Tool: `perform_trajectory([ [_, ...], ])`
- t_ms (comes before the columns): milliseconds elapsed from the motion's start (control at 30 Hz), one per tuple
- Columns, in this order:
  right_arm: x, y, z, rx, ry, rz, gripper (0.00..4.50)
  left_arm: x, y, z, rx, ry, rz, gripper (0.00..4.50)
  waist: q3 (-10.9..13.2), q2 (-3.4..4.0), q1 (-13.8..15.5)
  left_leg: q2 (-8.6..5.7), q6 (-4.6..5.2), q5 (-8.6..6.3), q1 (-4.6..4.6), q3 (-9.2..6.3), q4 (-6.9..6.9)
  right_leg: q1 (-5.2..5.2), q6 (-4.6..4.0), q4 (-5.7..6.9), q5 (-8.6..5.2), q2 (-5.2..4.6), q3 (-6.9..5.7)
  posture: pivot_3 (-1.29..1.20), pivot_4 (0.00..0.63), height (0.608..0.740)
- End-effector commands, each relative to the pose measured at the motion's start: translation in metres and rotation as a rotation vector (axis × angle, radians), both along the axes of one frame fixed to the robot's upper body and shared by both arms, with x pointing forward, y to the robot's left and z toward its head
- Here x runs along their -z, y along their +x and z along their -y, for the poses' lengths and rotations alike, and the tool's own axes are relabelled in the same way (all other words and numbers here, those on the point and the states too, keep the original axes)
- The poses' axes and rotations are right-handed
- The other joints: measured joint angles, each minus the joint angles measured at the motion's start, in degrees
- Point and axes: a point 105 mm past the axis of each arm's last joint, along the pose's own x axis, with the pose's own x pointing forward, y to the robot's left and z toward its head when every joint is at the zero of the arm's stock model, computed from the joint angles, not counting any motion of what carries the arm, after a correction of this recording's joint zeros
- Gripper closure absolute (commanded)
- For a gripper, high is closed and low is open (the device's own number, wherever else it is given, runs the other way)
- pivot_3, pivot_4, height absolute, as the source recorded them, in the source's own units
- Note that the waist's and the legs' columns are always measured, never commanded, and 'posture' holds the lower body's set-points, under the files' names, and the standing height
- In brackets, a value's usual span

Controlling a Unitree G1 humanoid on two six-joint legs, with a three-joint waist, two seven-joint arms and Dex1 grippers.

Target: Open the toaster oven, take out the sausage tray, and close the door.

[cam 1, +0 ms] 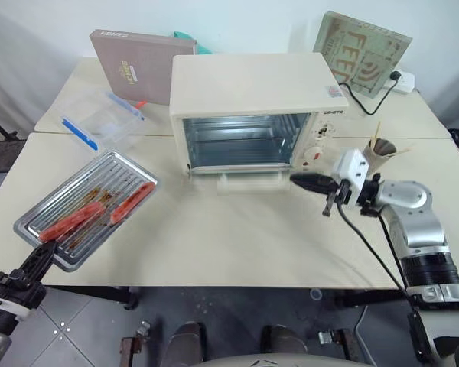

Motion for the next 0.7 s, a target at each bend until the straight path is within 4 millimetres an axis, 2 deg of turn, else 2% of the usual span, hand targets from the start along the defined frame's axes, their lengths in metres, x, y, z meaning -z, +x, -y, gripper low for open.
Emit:
perform_trajectory([
  [33, -0.028, 0.001, -0.002, 0.007, 0.049, 0.081, 4.46, -0.008, 0.0, 0.005, 0.013, 0.003, 0.029, 4.5, 0.0, 0.0, 0.0, 0.0, -0.01, -0.01, 0.0, 0.0, 0.0, 0.0, 0.0, 0.0, 0.0, 0.01, 0.0, 0.0, 0.15, 0.74],
  [233, -0.059, 0.019, -0.011, 0.024, 0.083, 0.179, 4.46, 0.002, -0.001, 0.011, 0.036, -0.012, -0.015, 4.5, 0.0, 0.0, -0.1, 0.0, 0.0, -0.01, 0.0, 0.06, 0.03, -0.03, 0.0, 0.03, 0.0, 0.01, 0.05, 0.0, 0.15, 0.74],
  [400, -0.067, 0.021, -0.015, 0.008, 0.08, 0.199, 4.46, 0.011, -0.006, 0.024, 0.115, -0.012, -0.052, 4.5, 0.0, -0.01, 0.0, 0.01, 0.03, -0.08, 0.0, 0.06, 0.0, -0.05, 0.0, 0.0, 0.0, 0.01, 0.05, 0.0, 0.15, 0.74],
  [567, -0.061, 0.003, -0.021, -0.068, 0.055, 0.131, 4.46, 0.017, -0.003, 0.04, 0.254, -0.003, -0.099, 4.5, 0.0, -0.01, 0.1, 0.01, 0.05, -0.1, -0.02, 0.08, 0.01, -0.05, 0.0, -0.01, 0.0, 0.02, 0.05, 0.0, 0.15, 0.74],
  [700, -0.045, -0.032, -0.021, -0.169, -0.006, 0.0, 4.46, 0.018, 0.008, 0.06, 0.437, 0.024, -0.138, 4.5, 0.0, 0.01, 0.1, 0.01, 0.06, -0.14, -0.03, 0.09, -0.02, -0.09, 0.0, -0.02, 0.0, 0.02, 0.08, 0.0, 0.15, 0.74],
])
